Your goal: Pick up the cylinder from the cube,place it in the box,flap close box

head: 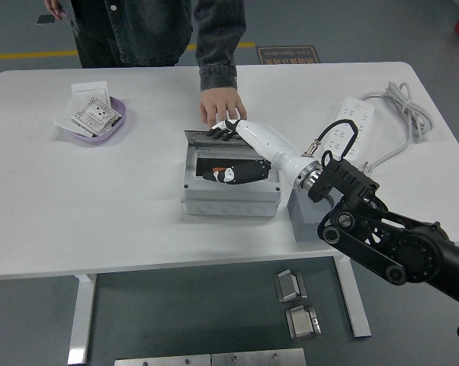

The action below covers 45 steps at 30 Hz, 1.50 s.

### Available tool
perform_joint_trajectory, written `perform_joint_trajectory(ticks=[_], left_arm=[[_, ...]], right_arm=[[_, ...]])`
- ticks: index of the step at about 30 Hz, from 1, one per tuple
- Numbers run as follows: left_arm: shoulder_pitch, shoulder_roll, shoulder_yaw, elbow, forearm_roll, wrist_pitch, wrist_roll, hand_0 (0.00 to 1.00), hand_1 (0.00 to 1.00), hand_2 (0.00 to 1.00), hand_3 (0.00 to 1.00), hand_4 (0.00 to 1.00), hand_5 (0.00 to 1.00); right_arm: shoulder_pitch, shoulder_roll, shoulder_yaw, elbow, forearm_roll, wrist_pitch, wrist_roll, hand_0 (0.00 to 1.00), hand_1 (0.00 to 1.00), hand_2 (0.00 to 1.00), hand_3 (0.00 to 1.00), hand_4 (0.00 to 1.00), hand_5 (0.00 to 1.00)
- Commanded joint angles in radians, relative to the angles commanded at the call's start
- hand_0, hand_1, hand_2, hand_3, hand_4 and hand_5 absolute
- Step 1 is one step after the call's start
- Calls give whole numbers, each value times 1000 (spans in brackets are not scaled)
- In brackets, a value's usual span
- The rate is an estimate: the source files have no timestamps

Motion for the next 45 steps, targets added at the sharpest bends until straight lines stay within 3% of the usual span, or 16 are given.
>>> perform_joint_trajectory(ticks=[10, 20, 36, 40, 45], left_arm=[[0, -2, -2, 0, 4, 0, -1, 634, 617, 569, 594, 668, 269], [-1, -2, -5, 0, 12, 0, -2, 635, 618, 569, 593, 667, 264], [-1, -2, -16, 0, 39, 3, -3, 634, 617, 568, 590, 661, 255], [-3, -3, -16, 0, 35, 4, -3, 634, 617, 566, 588, 659, 254], [1, -5, -18, 0, 31, 5, 0, 634, 617, 567, 587, 656, 251]], right_arm=[[-21, -23, 15, 36, 14, -9, 3, 795, 679, 714, 753, 969, 453], [-48, -21, -5, 52, 88, -25, 21, 794, 678, 714, 752, 969, 454], [-71, -38, -6, 97, 97, -35, 16, 774, 671, 713, 752, 964, 465], [-92, -47, 29, 97, 80, -31, 13, 772, 672, 713, 751, 963, 465], [-169, -63, 134, 119, 6, -4, -4, 771, 672, 713, 751, 960, 464]])
